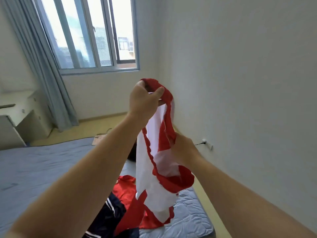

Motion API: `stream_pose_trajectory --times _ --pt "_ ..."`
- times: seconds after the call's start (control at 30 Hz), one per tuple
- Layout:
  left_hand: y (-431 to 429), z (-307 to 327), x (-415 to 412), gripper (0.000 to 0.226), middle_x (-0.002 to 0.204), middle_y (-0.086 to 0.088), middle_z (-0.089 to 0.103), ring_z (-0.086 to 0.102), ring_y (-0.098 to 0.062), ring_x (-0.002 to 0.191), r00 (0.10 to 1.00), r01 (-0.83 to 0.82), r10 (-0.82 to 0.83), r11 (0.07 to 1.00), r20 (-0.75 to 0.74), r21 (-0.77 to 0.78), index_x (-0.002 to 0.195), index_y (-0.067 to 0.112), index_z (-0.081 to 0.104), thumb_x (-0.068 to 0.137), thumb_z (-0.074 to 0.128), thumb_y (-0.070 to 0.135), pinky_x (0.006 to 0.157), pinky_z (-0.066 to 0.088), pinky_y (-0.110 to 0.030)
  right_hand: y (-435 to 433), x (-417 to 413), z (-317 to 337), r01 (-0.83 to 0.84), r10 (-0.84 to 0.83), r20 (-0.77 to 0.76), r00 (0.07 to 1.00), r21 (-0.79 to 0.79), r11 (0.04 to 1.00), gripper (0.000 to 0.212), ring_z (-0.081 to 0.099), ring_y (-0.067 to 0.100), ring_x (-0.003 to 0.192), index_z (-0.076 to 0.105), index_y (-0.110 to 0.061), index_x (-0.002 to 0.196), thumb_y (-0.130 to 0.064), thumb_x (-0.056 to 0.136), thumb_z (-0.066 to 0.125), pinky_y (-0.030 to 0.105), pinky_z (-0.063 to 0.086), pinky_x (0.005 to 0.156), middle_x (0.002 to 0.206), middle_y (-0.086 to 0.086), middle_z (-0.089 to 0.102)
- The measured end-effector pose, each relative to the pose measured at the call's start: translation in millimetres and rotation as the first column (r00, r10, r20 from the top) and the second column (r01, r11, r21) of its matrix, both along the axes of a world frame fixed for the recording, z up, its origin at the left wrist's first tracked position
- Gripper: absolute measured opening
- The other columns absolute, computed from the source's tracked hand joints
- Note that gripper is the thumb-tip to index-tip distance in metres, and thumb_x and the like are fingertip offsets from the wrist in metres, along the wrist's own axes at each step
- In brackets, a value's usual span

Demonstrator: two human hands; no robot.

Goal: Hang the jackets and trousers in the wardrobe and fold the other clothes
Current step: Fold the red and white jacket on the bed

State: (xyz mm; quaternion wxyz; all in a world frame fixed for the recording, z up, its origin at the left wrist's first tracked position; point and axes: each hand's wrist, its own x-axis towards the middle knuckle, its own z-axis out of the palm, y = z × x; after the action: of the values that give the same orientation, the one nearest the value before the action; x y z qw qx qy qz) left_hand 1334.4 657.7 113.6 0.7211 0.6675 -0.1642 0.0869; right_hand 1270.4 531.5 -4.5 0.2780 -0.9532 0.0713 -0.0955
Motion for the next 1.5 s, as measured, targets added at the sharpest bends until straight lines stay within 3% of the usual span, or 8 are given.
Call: stream_pose_trajectory --times 0.2,0.37,0.47,0.7,0.9,1.03,1.2,1.5 --pt "-7 37 8 0.041 0.102 -0.004 0.071 0.071 -0.022 0.097 0.994 -0.038 0.007 0.958 0.108 0.286 0.114 0.008 0.064 0.075 0.069 -0.001 0.081 0.061 -0.036 -52 1 50 0.136 -0.177 0.218 0.96 0.189 0.973 0.014 0.061 0.021 0.076 0.058 -0.025 0.096 -0.015 0.087 0.06 0.015 0.041 0.059 0.077 -0.009 0.061" --pt "-10 31 15 0.043 0.091 0.011 0.052 0.056 -0.011 0.076 0.756 -0.579 0.16 0.616 0.635 0.535 0.104 0.022 0.044 0.076 0.077 0.018 0.056 0.038 -0.022 -76 3 96 0.109 -0.133 0.318 0.939 0.093 0.99 0.03 0.063 0.016 0.077 0.06 -0.029 0.106 -0.009 0.086 0.049 0.025 0.047 0.065 0.083 -0.009 0.064" --pt "-20 28 19 0.07 0.12 0.004 0.048 0.05 -0.021 0.11 0.639 -0.674 0.05 0.518 0.767 0.527 0.124 0.026 0.045 0.069 0.086 0.041 0.089 0.046 -0.036 -83 4 115 0.031 -0.028 0.322 0.946 -0.006 1.0 0.018 0.059 0.009 0.069 0.059 -0.031 0.098 -0.019 0.087 0.051 0.018 0.039 0.058 0.075 -0.016 0.058" --pt "-39 30 31 0.024 0.094 0.002 0.072 0.068 -0.026 0.092 0.89 0.005 -0.325 0.708 0.32 0.706 0.106 0.022 0.068 0.084 0.074 0.028 0.082 0.057 -0.044 -101 -3 128 -0.01 0.084 0.335 0.938 -0.218 0.976 0.015 0.063 0.019 0.079 0.062 -0.026 0.104 -0.023 0.099 0.049 0.028 0.042 0.067 0.085 -0.007 0.062" --pt "-53 39 38 0.03 0.073 -0.003 0.07 0.065 -0.027 0.076 0.925 -0.121 -0.127 0.796 0.359 0.593 0.074 0.017 0.064 0.065 0.082 0.039 0.066 0.053 -0.04 -113 -19 125 0.05 0.041 0.243 0.969 -0.358 0.933 0.044 0.061 0.016 0.082 0.053 -0.032 0.107 -0.059 0.079 0.074 0.036 0.051 0.072 0.091 -0.008 0.064" --pt "-61 38 32 0.012 0.06 0.013 0.068 0.062 -0.003 0.052 0.969 0.027 -0.119 0.921 0.215 0.389 0.067 0.036 0.071 0.061 0.081 0.033 0.048 0.046 -0.02 -115 -26 103 0.21 -0.179 0.152 0.972 -0.222 0.952 0.05 0.065 0.02 0.084 0.056 -0.024 0.106 -0.055 0.075 0.08 0.038 0.056 0.078 0.092 -0.005 0.065" --pt "-55 32 36 0.012 0.064 0.0 0.07 0.072 -0.028 0.072 0.983 -0.025 -0.033 0.95 0.181 0.31 0.065 0.027 0.069 0.072 0.076 0.021 0.068 0.06 -0.044 -111 -21 72 0.22 -0.211 0.071 0.975 -0.167 0.961 0.02 0.062 0.026 0.084 0.046 -0.025 0.088 -0.025 0.085 0.066 0.035 0.052 0.071 0.089 -0.001 0.061" --pt "-22 38 55 0.029 0.09 -0.002 0.053 0.053 -0.02 0.075 0.95 -0.24 -0.024 0.577 0.31 0.78 0.08 0.023 0.049 0.069 0.074 0.032 0.053 0.033 -0.028 -89 0 89 0.256 -0.293 0.343 0.892 0.149 0.955 0.03 0.051 0.009 0.064 0.042 -0.024 0.073 -0.029 0.102 0.05 0.025 0.032 0.053 0.072 -0.007 0.055"
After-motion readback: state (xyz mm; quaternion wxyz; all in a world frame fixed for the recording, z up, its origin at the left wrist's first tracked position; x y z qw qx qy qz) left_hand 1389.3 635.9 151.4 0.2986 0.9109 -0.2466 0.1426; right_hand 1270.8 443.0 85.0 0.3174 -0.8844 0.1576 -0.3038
